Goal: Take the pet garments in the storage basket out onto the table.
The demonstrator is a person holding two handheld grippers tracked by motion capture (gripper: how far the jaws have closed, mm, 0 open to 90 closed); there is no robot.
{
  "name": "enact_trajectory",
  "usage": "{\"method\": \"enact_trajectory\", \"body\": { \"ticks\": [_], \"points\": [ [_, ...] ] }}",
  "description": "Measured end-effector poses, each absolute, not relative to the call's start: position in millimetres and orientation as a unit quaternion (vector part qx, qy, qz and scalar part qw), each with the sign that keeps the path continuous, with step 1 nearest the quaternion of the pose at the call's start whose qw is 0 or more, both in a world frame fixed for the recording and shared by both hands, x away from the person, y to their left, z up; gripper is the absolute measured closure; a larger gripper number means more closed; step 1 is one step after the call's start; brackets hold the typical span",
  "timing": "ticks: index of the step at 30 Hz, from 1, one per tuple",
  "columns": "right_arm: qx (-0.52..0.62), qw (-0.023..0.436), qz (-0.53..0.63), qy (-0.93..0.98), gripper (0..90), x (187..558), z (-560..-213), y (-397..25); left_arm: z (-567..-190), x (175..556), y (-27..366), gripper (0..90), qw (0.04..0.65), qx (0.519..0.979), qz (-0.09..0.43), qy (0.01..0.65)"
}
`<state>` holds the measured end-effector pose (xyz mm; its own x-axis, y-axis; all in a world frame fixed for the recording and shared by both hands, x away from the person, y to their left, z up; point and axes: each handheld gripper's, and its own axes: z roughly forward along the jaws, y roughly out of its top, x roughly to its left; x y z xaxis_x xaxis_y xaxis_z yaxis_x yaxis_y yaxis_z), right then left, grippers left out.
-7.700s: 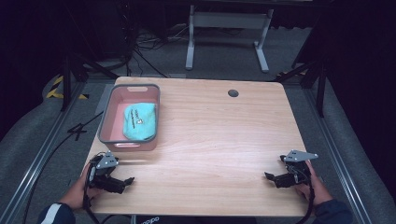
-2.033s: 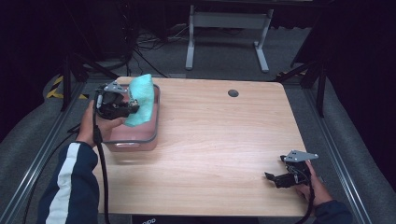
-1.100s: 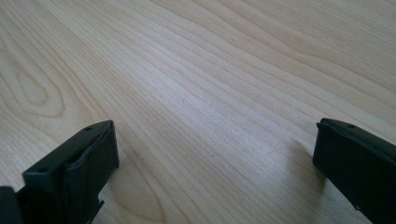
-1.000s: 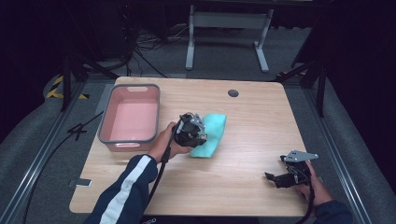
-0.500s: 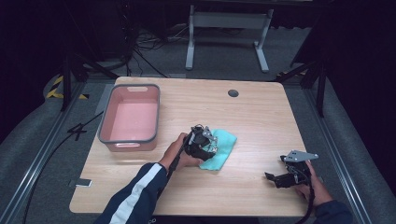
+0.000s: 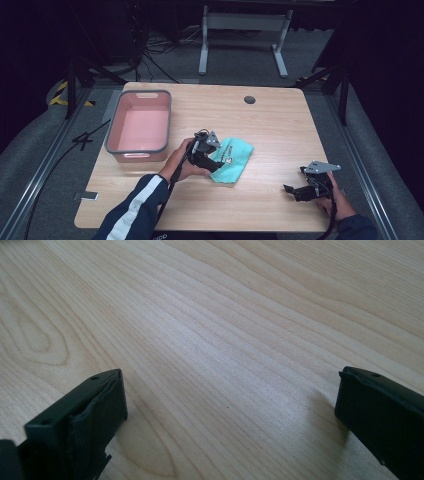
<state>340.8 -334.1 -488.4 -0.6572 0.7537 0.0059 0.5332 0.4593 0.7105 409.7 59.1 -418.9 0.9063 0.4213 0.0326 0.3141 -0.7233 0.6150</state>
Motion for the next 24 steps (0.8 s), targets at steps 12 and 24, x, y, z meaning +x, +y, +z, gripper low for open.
{"method": "enact_trajectory", "body": {
  "ticks": [12,24],
  "points": [
    [0.383,0.157,0.352,0.84,0.6,340.8,-488.4,-334.1,-410.2,399.3,81.4,33.4,0.3,0.929,0.104,0.19],
    [0.384,0.157,0.351,0.839,0.6,340.6,-488.4,-334.1,-403.5,381.3,96.0,31.4,0.28,0.938,0.118,0.166]
  ]
}}
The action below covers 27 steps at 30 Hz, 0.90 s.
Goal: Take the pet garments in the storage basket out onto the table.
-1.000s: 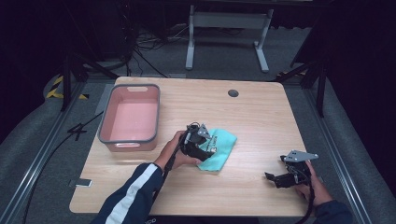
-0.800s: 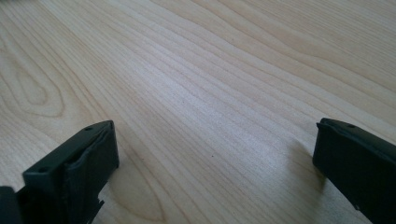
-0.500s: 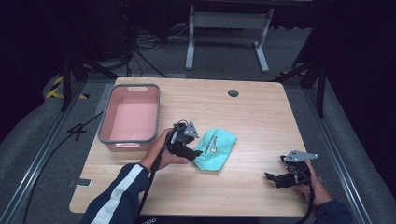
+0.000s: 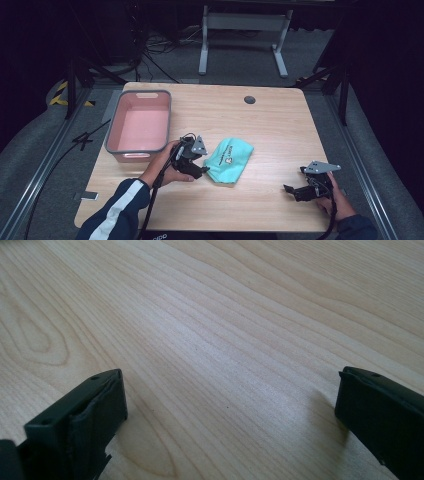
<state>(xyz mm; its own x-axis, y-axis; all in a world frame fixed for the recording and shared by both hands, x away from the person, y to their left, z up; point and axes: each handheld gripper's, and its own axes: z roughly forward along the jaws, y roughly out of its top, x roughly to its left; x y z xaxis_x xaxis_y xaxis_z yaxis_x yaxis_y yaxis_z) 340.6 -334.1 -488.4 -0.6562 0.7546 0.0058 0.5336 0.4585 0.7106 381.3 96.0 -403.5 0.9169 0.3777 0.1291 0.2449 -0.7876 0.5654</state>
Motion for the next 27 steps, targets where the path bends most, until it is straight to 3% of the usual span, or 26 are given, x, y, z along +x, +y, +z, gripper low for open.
{"method": "enact_trajectory", "body": {
  "ticks": [27],
  "points": [
    [0.384,0.157,0.352,0.839,0.6,340.6,-488.4,-334.1,-428.6,346.0,168.4,26.9,0.217,0.95,0.148,0.168]
  ]
}}
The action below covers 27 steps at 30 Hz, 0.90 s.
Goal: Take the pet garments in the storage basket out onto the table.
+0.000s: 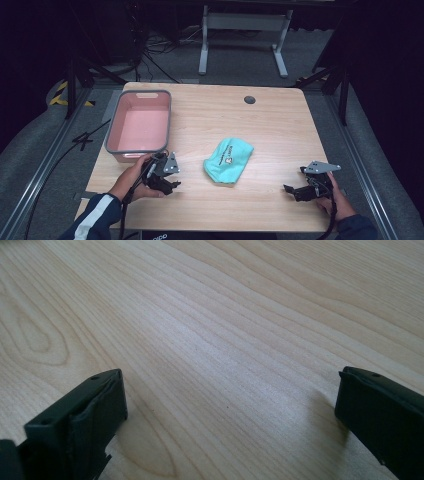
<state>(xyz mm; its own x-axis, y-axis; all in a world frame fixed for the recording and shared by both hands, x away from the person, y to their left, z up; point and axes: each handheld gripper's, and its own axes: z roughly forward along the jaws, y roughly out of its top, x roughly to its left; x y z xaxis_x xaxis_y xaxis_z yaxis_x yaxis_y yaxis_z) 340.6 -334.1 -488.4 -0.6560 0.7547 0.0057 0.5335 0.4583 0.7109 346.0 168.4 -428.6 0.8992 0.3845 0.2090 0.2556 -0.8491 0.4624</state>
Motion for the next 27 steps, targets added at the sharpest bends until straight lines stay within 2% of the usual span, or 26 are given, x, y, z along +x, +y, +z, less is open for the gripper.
{"method": "enact_trajectory", "body": {
  "ticks": [12,27],
  "points": [
    [0.384,0.157,0.351,0.839,0.6,340.6,-488.4,-334.1,-436.7,333.4,203.7,21.6,0.217,0.948,0.149,0.177],
    [0.384,0.157,0.351,0.839,0.6,340.6,-488.4,-334.1,-448.2,324.8,256.1,21.0,0.231,0.932,0.163,0.227]
  ]
}}
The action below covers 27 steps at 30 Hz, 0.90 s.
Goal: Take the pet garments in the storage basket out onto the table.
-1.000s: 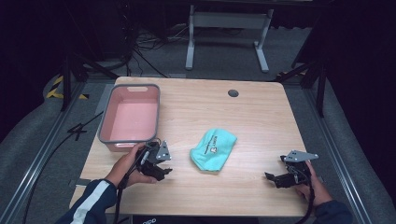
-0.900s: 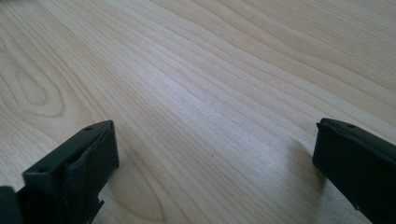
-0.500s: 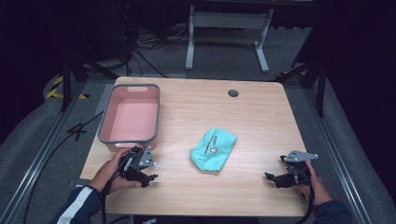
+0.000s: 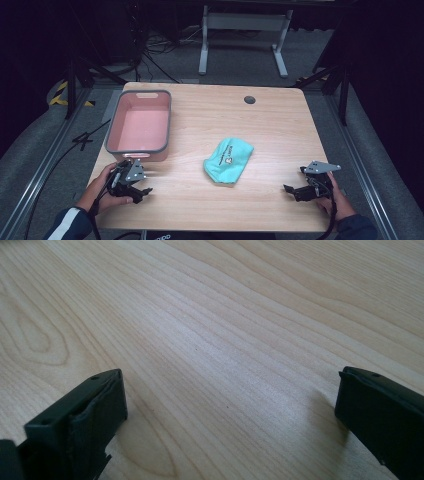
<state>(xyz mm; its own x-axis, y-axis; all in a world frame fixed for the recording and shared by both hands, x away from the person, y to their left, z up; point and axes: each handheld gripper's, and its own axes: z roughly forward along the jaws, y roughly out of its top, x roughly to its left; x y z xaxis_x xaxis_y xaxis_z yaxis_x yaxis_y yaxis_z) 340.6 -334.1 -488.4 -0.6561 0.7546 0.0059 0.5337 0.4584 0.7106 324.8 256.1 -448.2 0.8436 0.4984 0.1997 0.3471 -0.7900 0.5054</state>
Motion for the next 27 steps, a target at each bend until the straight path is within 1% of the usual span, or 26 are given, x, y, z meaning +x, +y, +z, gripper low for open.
{"method": "enact_trajectory", "body": {
  "ticks": [8,14,18,25,27],
  "points": [
    [0.384,0.157,0.351,0.839,0.6,340.6,-488.4,-334.1,-456.9,321.5,277.7,20.0,0.247,0.921,0.162,0.253],
    [0.384,0.157,0.352,0.839,0.6,340.6,-488.4,-334.1,-461.3,319.8,295.5,19.6,0.269,0.911,0.153,0.273],
    [0.384,0.157,0.352,0.839,0.6,340.6,-488.4,-334.1,-466.0,317.8,304.9,19.6,0.273,0.906,0.146,0.287],
    [0.384,0.157,0.351,0.839,0.6,340.6,-488.4,-334.1,-473.7,315.9,322.5,16.8,0.31,0.887,0.131,0.315],
    [0.384,0.157,0.352,0.839,0.6,340.6,-488.4,-334.1,-477.1,315.5,328.3,16.2,0.326,0.879,0.118,0.327]
  ]
}}
